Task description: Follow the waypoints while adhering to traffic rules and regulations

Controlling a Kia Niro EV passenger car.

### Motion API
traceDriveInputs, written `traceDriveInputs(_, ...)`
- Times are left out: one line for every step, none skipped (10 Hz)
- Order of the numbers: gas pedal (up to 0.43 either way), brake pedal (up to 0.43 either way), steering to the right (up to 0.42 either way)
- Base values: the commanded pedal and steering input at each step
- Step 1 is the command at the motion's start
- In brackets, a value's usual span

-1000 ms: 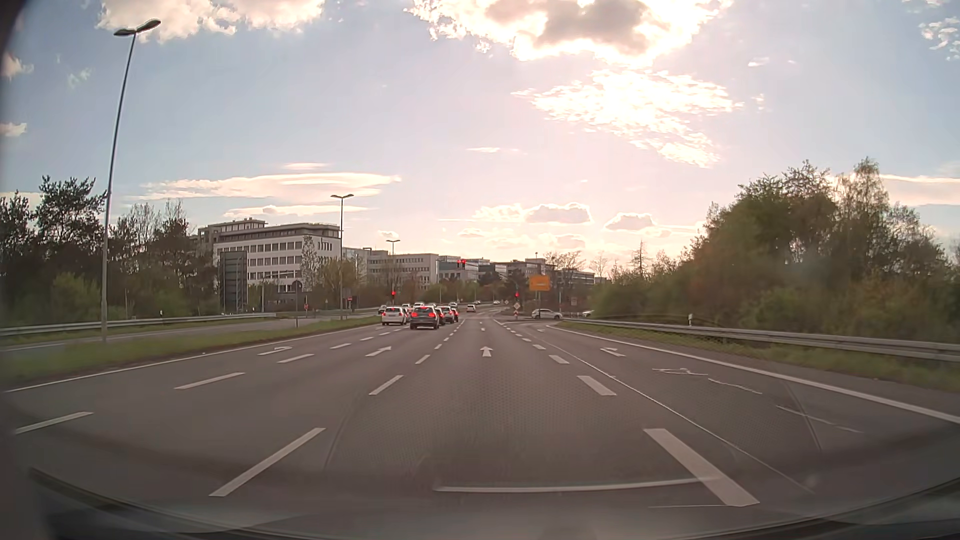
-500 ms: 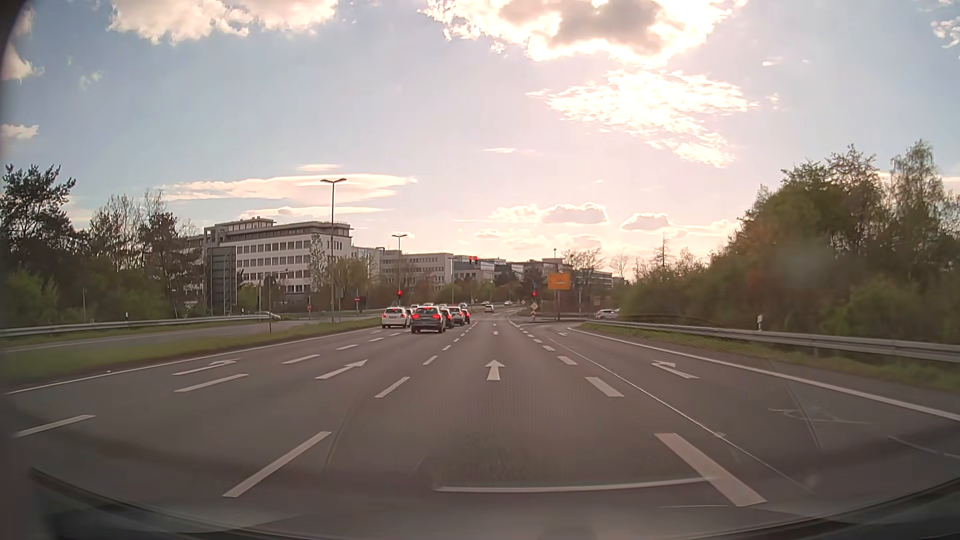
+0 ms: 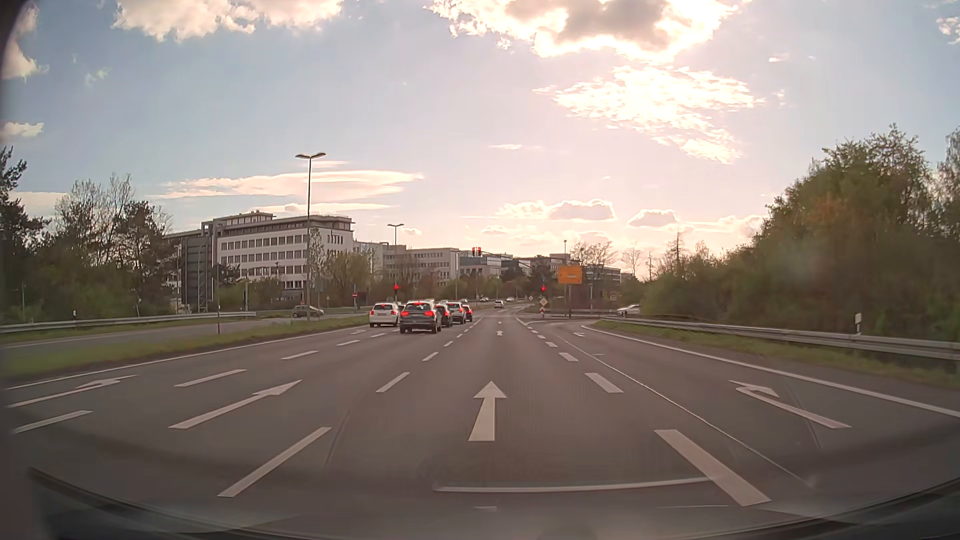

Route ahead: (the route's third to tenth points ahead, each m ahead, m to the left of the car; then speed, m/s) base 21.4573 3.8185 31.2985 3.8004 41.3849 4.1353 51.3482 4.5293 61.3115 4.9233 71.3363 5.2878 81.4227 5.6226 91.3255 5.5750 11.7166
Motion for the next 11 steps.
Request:
traceDriveInputs(0.0, 0.195, -0.005)
traceDriveInputs(0.0, 0.201, -0.006)
traceDriveInputs(0.0, 0.207, -0.008)
traceDriveInputs(0.0, 0.207, -0.014)
traceDriveInputs(0.0, 0.213, -0.019)
traceDriveInputs(0.0, 0.22, -0.019)
traceDriveInputs(0.0, 0.226, -0.019)
traceDriveInputs(0.0, 0.226, -0.018)
traceDriveInputs(0.0, 0.226, -0.015)
traceDriveInputs(0.0, 0.226, -0.007)
traceDriveInputs(0.0, 0.226, -0.005)
